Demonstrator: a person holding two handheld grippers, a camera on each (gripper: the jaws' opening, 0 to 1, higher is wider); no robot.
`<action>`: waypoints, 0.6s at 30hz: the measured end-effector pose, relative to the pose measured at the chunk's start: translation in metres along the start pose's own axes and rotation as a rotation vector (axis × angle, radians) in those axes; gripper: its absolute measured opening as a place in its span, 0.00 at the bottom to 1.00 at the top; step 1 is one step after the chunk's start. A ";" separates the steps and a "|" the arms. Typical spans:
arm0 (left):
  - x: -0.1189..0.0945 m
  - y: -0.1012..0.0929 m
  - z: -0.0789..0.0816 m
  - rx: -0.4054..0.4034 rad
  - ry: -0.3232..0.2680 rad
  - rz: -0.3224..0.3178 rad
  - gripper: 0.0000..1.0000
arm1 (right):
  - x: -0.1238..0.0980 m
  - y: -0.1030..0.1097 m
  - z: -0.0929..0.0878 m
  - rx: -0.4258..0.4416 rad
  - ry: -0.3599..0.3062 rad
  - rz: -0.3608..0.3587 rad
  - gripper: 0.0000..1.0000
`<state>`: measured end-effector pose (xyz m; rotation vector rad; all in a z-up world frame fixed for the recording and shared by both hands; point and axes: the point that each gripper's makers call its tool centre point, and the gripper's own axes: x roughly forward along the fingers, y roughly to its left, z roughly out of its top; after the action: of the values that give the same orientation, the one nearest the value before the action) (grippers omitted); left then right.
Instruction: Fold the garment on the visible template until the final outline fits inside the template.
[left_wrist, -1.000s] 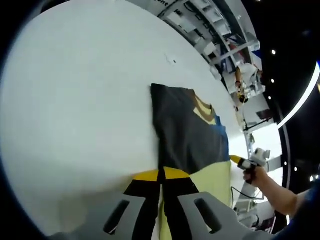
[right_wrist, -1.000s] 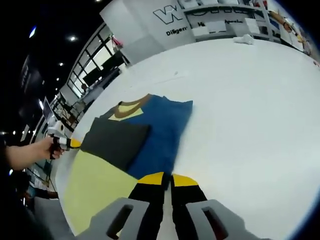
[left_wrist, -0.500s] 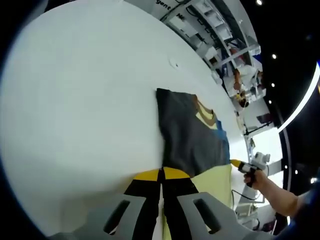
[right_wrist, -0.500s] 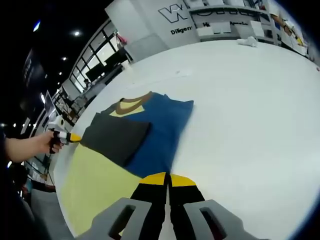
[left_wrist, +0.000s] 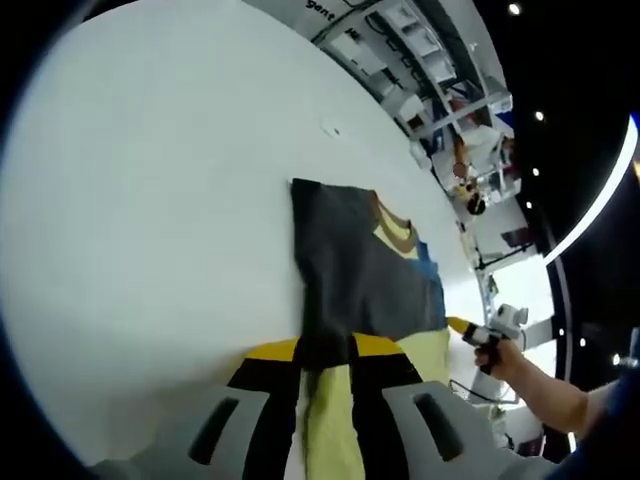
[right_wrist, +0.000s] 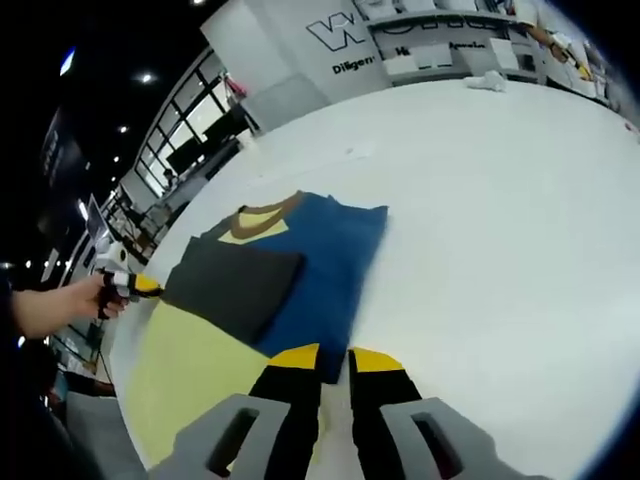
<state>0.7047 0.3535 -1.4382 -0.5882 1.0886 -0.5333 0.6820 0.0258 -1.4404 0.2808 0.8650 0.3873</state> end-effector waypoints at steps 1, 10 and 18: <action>0.000 0.002 -0.002 0.018 0.013 0.014 0.12 | 0.001 0.001 0.000 -0.003 0.001 0.002 0.06; -0.008 0.012 -0.001 0.012 -0.008 0.031 0.03 | 0.000 -0.002 -0.003 -0.049 0.023 0.010 0.00; -0.009 0.009 -0.005 -0.009 -0.017 0.022 0.04 | -0.002 -0.002 -0.004 -0.035 0.015 0.013 0.00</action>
<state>0.6976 0.3647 -1.4400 -0.5866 1.0809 -0.5038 0.6784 0.0229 -1.4421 0.2518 0.8711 0.4168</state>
